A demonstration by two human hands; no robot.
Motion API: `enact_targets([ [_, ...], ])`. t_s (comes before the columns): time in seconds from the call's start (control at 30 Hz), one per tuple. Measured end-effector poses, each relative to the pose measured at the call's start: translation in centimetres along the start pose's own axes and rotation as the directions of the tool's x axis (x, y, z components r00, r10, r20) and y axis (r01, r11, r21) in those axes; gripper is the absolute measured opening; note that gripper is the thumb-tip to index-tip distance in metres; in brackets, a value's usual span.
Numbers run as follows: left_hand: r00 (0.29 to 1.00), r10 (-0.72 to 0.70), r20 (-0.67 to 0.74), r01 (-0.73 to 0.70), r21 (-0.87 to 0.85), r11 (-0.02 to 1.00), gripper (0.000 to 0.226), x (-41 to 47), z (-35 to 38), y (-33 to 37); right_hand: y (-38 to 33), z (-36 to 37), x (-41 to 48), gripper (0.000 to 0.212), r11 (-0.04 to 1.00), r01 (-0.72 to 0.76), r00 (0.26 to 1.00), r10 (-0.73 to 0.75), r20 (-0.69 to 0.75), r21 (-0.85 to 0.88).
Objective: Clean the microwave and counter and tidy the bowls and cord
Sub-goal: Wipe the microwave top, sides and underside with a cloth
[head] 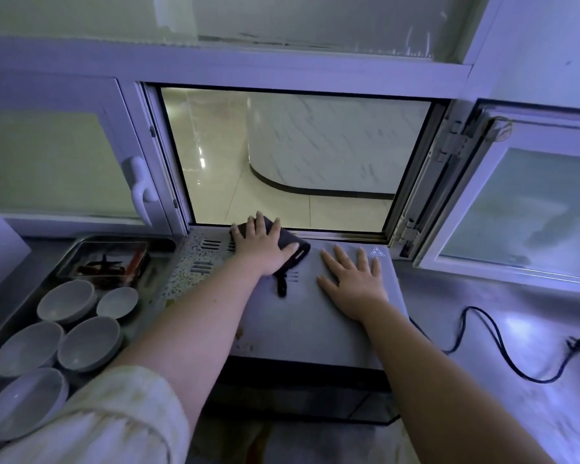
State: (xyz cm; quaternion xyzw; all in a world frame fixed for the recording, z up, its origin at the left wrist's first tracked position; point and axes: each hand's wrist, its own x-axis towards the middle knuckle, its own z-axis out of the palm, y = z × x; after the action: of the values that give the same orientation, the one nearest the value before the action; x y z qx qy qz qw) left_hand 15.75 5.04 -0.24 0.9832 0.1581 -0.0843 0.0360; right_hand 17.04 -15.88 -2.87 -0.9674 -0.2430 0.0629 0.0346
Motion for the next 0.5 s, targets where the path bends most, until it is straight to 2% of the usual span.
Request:
enact_targets([
  [0.1, 0.999, 0.044, -0.005, -0.044, 0.005, 0.999, 0.083, -1.0, 0.3, -0.1, 0.1, 0.0, 0.1, 0.062, 1.000, -0.005, 1.000, 0.005, 0.004, -0.011],
  [0.27, 0.980, 0.194, -0.042, -0.193, 0.006, 0.981, 0.087, -11.8, 3.1, -2.4, -0.1, -0.1, 0.1, 0.061, 1.000, -0.007, 1.000, 0.007, -0.002, -0.024],
  [0.37, 0.985, 0.175, -0.008, -0.175, 0.028, 0.984, 0.086, -16.9, 4.2, -4.4, -0.1, 0.0, -0.1, 0.061, 0.999, 0.001, 1.000, -0.001, -0.006, -0.032],
  [0.5, 0.992, 0.121, -0.033, -0.119, 0.051, 0.992, 0.085, -13.7, 3.5, -3.9, -0.2, 0.1, -0.1, 0.062, 1.000, -0.001, 1.000, 0.000, -0.009, -0.030],
])
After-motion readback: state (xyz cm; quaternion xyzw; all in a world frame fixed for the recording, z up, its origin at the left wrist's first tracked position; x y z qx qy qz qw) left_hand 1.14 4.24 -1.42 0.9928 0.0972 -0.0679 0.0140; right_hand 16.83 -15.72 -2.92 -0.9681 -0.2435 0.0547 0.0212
